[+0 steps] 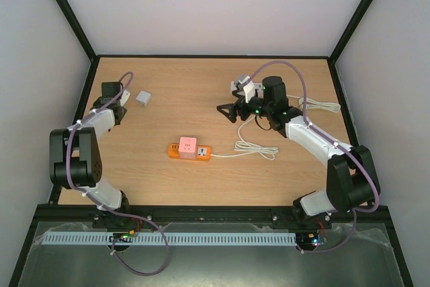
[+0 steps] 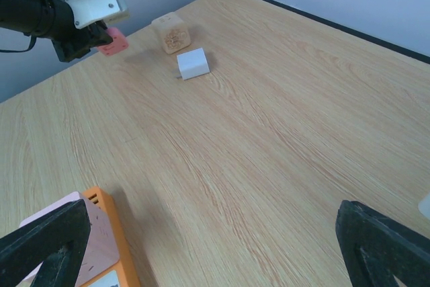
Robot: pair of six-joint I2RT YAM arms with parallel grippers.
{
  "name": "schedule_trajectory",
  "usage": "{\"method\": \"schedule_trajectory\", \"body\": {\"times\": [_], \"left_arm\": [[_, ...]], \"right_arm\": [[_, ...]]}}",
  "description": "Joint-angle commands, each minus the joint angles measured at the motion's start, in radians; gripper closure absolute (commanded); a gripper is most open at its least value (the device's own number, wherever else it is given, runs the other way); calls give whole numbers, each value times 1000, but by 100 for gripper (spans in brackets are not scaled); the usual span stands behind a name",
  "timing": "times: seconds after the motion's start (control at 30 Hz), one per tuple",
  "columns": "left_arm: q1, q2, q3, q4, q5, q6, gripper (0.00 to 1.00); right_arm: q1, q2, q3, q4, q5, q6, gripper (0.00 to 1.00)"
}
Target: Pull the plug off the socket
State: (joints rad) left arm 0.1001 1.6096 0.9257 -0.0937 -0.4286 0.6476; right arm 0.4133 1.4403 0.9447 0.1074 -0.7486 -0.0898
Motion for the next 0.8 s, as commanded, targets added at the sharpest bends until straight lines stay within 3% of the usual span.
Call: {"method": "schedule_trajectory", "body": {"times": [0.0,0.5,0.77], "left_arm": [[-9,26,-23,63,-62,9,92],[-37,90,-47,54,-45,-39,83],[-49,93,-26,2,-9,-59,68]], "right_arm": [[-2,8,-8,-7,-12,-10,2],[-2,31,-11,-2,-40,2,2],[-2,25,-12,-5,-40,2,2]]}}
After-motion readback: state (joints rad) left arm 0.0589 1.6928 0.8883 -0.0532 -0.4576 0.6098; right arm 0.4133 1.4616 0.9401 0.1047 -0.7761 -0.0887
